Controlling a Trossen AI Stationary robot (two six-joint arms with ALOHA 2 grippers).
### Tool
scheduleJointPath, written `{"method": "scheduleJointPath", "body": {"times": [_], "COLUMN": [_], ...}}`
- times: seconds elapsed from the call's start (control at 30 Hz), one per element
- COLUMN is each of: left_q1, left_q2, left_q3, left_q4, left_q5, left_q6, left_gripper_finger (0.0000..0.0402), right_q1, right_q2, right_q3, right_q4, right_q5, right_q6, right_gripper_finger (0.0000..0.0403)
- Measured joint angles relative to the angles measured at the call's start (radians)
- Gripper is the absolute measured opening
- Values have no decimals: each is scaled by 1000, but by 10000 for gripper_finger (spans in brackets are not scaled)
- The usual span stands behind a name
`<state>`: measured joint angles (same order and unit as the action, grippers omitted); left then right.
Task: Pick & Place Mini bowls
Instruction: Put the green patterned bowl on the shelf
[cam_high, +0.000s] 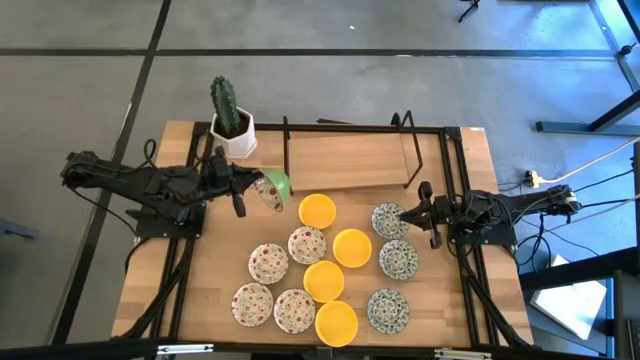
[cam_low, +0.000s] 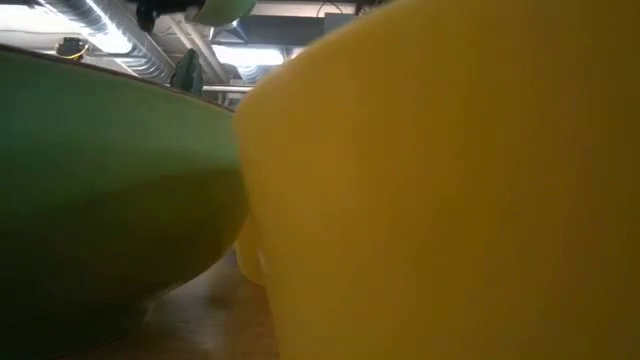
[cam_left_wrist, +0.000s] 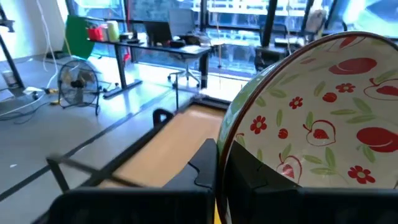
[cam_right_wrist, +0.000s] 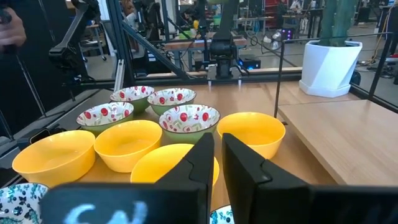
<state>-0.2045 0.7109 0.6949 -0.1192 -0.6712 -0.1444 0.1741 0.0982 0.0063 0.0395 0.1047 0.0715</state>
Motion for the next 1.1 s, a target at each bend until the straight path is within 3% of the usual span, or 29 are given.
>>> {"method": "scheduleJointPath", "body": {"times": [0.47,0.83,1.1], "left_q1": [88,249,358], "left_q2": [346,693,911], "left_q3": [419,921,1216], "left_q4": [-40,-429,-644], "left_q5": [102,147,261], "left_q6": [123,78,53], "left_gripper_finger": [6,6,7], "right_q1": [0,0,0], "right_q2": [0,0,0], "right_q3": [0,0,0], "right_q4": [0,0,0], "right_q5": [0,0,0], "right_q6": [4,7,7], "right_gripper_finger": [35,35,35]}}
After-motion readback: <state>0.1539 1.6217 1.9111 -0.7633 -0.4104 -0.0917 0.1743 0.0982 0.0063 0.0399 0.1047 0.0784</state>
